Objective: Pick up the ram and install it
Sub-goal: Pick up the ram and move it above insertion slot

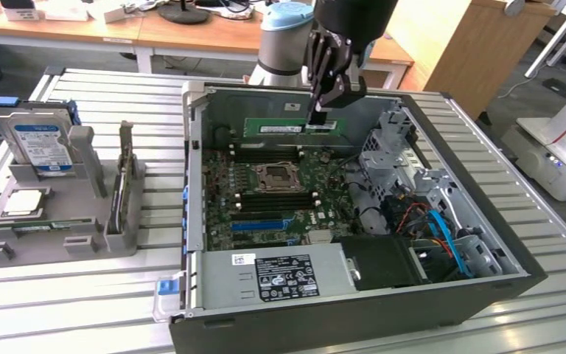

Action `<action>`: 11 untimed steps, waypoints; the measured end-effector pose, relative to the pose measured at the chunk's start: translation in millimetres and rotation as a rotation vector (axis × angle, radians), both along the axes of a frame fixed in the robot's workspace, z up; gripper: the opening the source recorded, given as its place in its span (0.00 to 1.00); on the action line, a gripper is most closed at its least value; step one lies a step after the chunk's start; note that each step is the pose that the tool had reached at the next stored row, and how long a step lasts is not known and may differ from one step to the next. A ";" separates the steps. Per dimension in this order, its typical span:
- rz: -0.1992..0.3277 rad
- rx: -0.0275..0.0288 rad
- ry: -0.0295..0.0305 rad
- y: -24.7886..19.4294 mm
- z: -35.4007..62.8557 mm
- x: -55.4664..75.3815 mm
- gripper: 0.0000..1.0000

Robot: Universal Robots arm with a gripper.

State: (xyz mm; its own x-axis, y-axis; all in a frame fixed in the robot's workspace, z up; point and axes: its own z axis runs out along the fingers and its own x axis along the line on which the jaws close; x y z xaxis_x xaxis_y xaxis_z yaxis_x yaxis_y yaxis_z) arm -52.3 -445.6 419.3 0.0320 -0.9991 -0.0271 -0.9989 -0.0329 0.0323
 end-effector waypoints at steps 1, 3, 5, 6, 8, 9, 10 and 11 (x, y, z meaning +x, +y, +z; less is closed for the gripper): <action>-0.001 0.0001 -0.0003 2.3 -0.1 0.0 0.12; -0.002 0.0001 -0.0007 6.4 -0.2 0.0 0.12; -0.003 0.0000 -0.0010 10.1 -0.3 0.0 0.12; -0.003 0.0000 -0.0012 11.7 -0.4 0.0 0.12; -0.004 0.0001 -0.0014 14.7 -0.5 0.0 0.12; -0.004 -0.0001 -0.0014 15.5 -0.5 0.1 0.12; -0.004 0.0000 -0.0015 15.7 -0.5 0.1 0.12; -0.004 0.0000 -0.0015 15.7 -0.5 0.1 0.12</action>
State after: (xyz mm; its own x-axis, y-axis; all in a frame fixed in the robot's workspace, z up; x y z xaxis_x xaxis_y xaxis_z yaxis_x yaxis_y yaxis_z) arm -52.2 -429.8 418.8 0.0284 -0.9992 -0.0271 -0.9991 -0.0292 0.0308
